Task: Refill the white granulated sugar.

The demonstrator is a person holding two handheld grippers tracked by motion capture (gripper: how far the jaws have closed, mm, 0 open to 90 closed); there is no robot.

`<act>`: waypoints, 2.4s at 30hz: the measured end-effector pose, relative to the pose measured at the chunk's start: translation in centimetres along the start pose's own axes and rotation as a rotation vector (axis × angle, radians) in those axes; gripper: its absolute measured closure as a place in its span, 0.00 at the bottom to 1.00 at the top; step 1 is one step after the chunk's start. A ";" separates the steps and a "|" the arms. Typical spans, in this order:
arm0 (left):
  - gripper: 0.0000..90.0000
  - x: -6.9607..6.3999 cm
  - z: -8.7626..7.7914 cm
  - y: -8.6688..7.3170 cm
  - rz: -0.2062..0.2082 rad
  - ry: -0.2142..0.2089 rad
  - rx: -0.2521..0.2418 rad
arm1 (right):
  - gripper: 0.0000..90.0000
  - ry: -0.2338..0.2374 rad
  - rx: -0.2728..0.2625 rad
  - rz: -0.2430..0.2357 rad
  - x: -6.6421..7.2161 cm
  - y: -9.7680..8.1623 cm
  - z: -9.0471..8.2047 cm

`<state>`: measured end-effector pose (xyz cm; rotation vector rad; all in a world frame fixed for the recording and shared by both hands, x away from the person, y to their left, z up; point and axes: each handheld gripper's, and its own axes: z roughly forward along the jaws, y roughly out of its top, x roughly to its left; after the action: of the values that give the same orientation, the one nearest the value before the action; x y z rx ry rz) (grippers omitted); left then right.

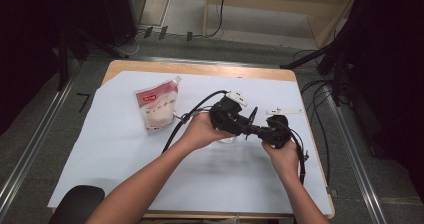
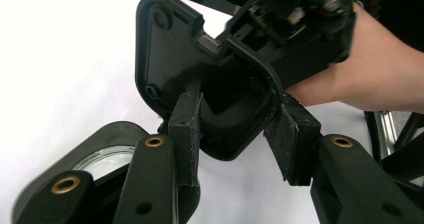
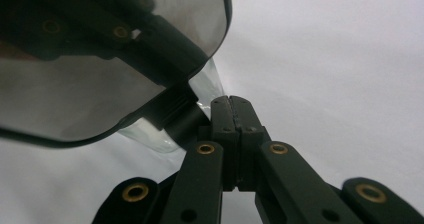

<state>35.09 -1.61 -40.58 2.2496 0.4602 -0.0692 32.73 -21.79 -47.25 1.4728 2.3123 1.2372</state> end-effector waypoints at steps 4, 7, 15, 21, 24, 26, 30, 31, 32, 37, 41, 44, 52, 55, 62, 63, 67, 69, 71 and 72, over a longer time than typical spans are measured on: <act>0.67 0.1 -0.3 0.0 -0.009 -0.010 -0.008 | 1.00 0.010 -0.007 0.004 0.3 -0.3 -0.9; 0.64 0.1 -0.7 0.1 -0.016 -0.019 -0.017 | 1.00 0.023 -0.005 0.007 0.8 -0.9 -1.5; 0.51 0.3 -3.6 -0.3 -0.046 -0.028 -0.023 | 1.00 0.057 0.036 -0.025 2.5 -1.9 -0.8; 0.49 0.6 -5.8 -1.7 -0.061 0.000 -0.044 | 1.00 0.059 0.040 -0.016 1.6 -1.7 0.1; 0.49 0.8 -6.4 -2.8 -0.073 0.023 -0.040 | 1.00 0.043 0.037 -0.015 1.3 -1.6 0.4; 0.49 0.8 -6.8 -3.7 -0.082 0.035 -0.039 | 1.00 0.039 0.032 -0.008 1.0 -1.5 0.6; 0.50 0.8 -7.5 -5.3 -0.090 0.062 -0.042 | 1.00 0.024 0.024 -0.004 0.3 -1.1 0.8; 0.50 0.8 -7.7 -5.7 -0.097 0.065 -0.053 | 1.00 0.018 0.022 -0.005 0.1 -1.0 0.8; 0.51 0.8 -7.9 -6.0 -0.105 0.069 -0.049 | 1.00 0.013 0.018 -0.001 0.0 -0.9 0.9; 0.51 1.0 -9.1 -7.5 -0.143 0.090 -0.063 | 1.00 -0.006 0.008 0.011 -0.7 -0.4 1.2; 0.52 0.7 -9.8 -8.2 -0.132 0.101 -0.044 | 0.99 -0.008 0.008 0.011 -0.9 -0.4 0.9; 0.53 0.5 -10.1 -8.8 -0.129 0.098 -0.017 | 0.98 0.010 0.007 0.020 -0.7 -0.5 0.3; 0.54 0.6 -11.5 -9.7 -0.159 0.103 -0.035 | 0.91 0.036 -0.002 -0.016 1.1 -1.5 -1.7; 0.56 0.8 -12.1 -10.1 -0.169 0.115 -0.042 | 0.89 0.070 -0.014 -0.011 1.9 -1.9 -2.3; 0.61 1.3 -13.1 -11.0 -0.188 0.124 -0.059 | 0.85 0.115 -0.010 -0.100 4.9 -2.6 -2.7; 0.61 1.3 -13.1 -11.1 -0.191 0.126 -0.063 | 0.84 0.123 -0.006 -0.113 5.3 -2.6 -2.6; 0.60 1.6 -13.6 -11.7 -0.209 0.122 -0.060 | 0.81 0.146 0.000 -0.140 6.2 -2.6 -2.1; 0.56 1.9 -13.9 -11.9 -0.234 0.119 -0.043 | 0.78 0.154 0.007 -0.143 6.4 -2.6 -1.8; 0.55 2.2 -14.2 -12.2 -0.248 0.114 -0.044 | 0.73 0.166 0.010 -0.131 6.5 -2.6 -1.5; 0.55 2.3 -14.3 -12.3 -0.249 0.110 -0.046 | 0.73 0.172 0.012 -0.128 6.6 -2.6 -1.4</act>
<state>31.49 17.07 -40.46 2.1484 0.7918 -0.0620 26.87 -17.79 -46.14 1.2444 2.4815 1.3653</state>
